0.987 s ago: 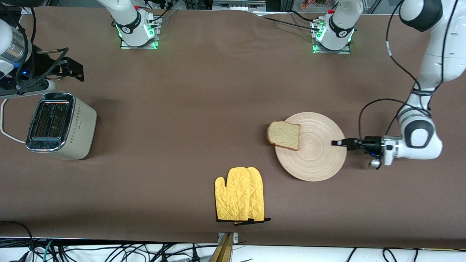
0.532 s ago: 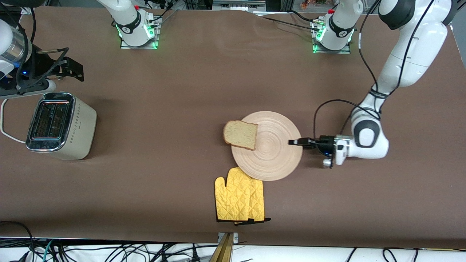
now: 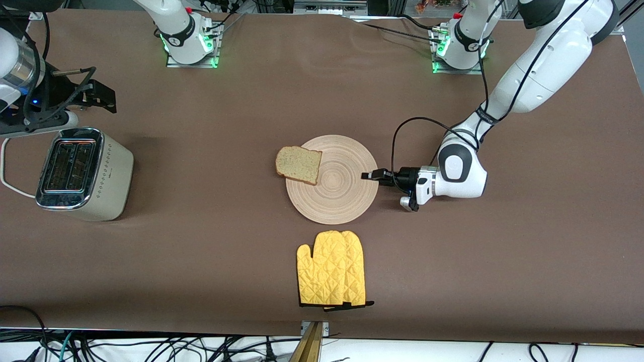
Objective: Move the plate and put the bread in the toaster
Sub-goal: 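Slide the wooden plate with the left gripper toward the toaster, then release the plate with the left gripper while the right gripper reaches the bread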
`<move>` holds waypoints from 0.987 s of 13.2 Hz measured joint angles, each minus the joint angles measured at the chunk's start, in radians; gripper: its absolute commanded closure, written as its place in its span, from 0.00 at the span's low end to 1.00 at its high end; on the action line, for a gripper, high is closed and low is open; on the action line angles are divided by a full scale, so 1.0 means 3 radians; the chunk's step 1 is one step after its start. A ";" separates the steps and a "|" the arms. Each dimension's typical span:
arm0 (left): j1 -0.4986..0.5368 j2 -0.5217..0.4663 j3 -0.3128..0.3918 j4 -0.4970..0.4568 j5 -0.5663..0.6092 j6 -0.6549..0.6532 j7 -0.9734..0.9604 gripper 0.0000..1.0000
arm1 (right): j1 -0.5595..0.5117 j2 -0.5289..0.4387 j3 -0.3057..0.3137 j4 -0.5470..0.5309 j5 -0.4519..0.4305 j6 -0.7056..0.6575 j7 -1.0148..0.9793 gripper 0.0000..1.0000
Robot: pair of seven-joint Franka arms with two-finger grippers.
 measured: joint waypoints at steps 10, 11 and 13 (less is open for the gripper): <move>0.0512 -0.0307 0.0003 0.0225 0.1255 -0.0556 -0.0029 0.00 | 0.0069 0.0145 0.0031 -0.0007 0.0339 0.0006 0.0008 0.00; 0.0659 -0.0377 -0.0001 0.0366 0.1664 -0.0827 -0.0176 0.00 | 0.0073 0.0210 0.0031 -0.0011 0.0488 0.0023 0.0046 0.00; 0.0843 -0.0529 -0.0005 0.0751 0.2334 -0.1429 -0.0462 0.00 | 0.0089 0.0412 0.0033 -0.0021 0.0844 0.0150 0.0239 0.00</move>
